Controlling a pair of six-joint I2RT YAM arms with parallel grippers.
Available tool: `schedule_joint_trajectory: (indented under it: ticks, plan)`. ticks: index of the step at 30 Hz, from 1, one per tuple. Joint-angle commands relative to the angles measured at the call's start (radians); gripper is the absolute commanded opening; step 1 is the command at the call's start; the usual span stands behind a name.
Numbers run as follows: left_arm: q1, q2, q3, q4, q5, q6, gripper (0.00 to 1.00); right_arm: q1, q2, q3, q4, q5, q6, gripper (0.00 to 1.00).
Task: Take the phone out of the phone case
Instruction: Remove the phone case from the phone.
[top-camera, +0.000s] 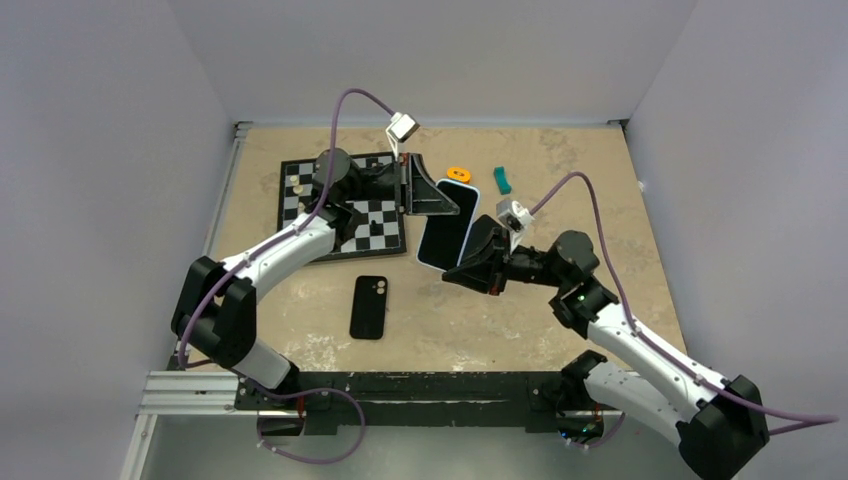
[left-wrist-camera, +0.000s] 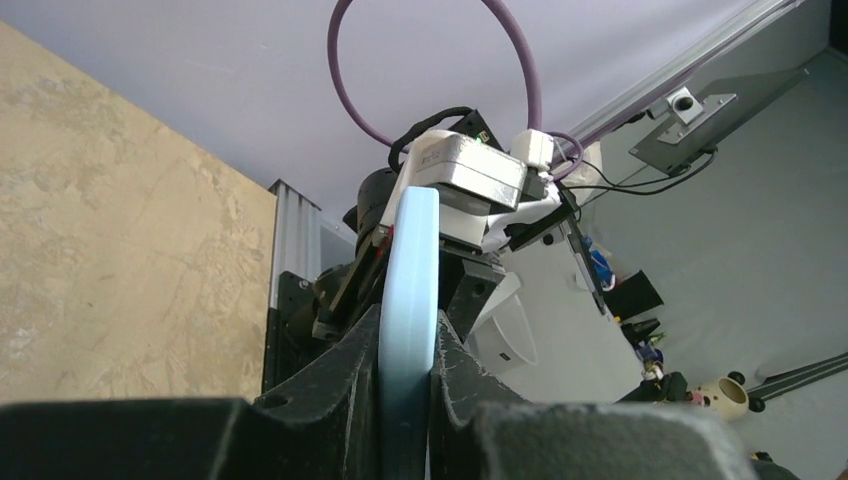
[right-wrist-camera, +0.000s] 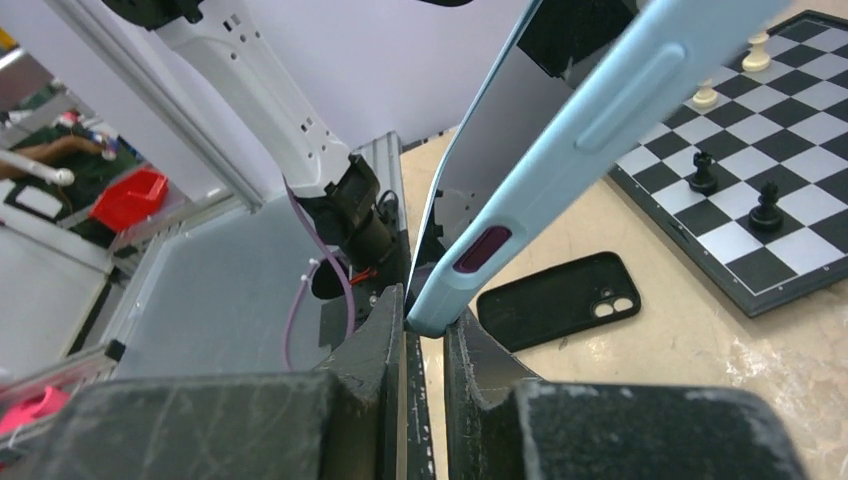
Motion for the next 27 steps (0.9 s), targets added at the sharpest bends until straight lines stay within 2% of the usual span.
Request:
schedule_joint_trajectory:
  ticks: [1, 10, 20, 27]
  plan:
    - [-0.038, 0.012, 0.039, -0.007, 0.009, -0.107, 0.0, 0.001, 0.081, 0.168, 0.006, 0.038, -0.227, 0.0]
    - [-0.051, 0.026, 0.034, 0.005, 0.003, -0.125, 0.0, 0.001, 0.104, 0.285, -0.076, 0.147, -0.331, 0.0]
    - [-0.063, 0.064, 0.019, 0.135, -0.005, -0.259, 0.0, 0.002, 0.053, 0.337, -0.196, 0.28, -0.456, 0.0]
    - [-0.073, 0.081, 0.017, 0.109, -0.001, -0.259, 0.0, 0.01, 0.065, 0.425, -0.324, 0.307, -0.569, 0.0]
